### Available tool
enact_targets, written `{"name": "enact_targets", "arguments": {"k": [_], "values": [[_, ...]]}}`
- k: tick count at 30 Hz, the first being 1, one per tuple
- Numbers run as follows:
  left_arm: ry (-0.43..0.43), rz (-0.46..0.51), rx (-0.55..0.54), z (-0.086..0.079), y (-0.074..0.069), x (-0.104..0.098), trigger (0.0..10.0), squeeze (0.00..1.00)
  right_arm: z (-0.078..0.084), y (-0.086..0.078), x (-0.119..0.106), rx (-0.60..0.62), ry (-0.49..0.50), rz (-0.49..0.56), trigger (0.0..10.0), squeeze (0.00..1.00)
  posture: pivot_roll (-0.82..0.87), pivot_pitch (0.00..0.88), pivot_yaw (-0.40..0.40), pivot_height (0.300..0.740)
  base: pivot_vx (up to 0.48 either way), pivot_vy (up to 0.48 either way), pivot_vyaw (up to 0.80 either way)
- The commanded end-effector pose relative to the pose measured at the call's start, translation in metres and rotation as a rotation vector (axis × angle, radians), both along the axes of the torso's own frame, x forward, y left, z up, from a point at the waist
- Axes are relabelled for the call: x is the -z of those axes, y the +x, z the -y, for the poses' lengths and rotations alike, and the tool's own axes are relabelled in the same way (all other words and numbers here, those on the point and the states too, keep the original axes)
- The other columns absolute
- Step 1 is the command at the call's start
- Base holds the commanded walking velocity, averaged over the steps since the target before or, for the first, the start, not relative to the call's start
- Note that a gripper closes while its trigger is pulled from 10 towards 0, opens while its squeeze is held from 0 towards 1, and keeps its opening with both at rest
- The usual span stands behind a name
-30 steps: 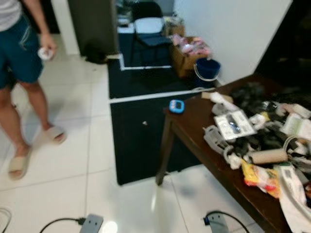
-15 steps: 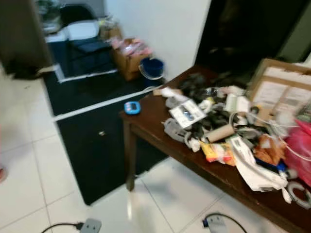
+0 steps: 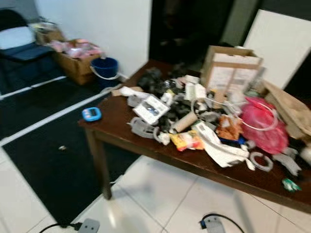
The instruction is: Picking trash to rubbish bin
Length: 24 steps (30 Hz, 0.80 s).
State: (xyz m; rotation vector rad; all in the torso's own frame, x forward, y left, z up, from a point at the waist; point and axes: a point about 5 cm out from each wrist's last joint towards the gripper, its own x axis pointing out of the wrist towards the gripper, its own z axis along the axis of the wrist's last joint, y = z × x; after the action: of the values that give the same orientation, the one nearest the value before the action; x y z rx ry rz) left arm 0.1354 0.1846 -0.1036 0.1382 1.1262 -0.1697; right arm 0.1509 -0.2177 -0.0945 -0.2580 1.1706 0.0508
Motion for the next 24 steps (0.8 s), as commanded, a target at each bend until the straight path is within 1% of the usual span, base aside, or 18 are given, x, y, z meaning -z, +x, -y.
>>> {"name": "enact_targets", "arguments": {"k": [1,4,14,24], "values": [[-0.016,-0.054,0.011,0.0057,-0.0122,0.0049,10.0,0.0,0.0046,-0.0039,0.0006,0.0,-0.01,-0.017,10.0,0.0,0.04,0.054,-0.056,0.74,0.0,0.0,-0.79],[-0.015,-0.052,0.014,0.0057,-0.0105,0.0044,10.0,0.0,0.0051,-0.004,0.0004,-0.034,-0.016,-0.025,10.0,0.0,0.04,0.05,-0.058,0.74,0.0,0.0,-0.79],[-0.009,-0.052,0.009,0.005,-0.0092,0.004,10.0,0.0,0.0057,-0.0029,-0.0002,-0.071,-0.016,-0.031,10.0,0.0,0.05,0.051,-0.063,0.74,0.0,0.0,-0.79],[0.002,-0.054,-0.006,-0.0025,-0.0083,0.003,10.0,0.0,0.0051,-0.0014,-0.0007,-0.066,0.0,-0.025,10.0,0.0,0.05,0.054,-0.06,0.74,0.0,0.0,-0.79]]}}
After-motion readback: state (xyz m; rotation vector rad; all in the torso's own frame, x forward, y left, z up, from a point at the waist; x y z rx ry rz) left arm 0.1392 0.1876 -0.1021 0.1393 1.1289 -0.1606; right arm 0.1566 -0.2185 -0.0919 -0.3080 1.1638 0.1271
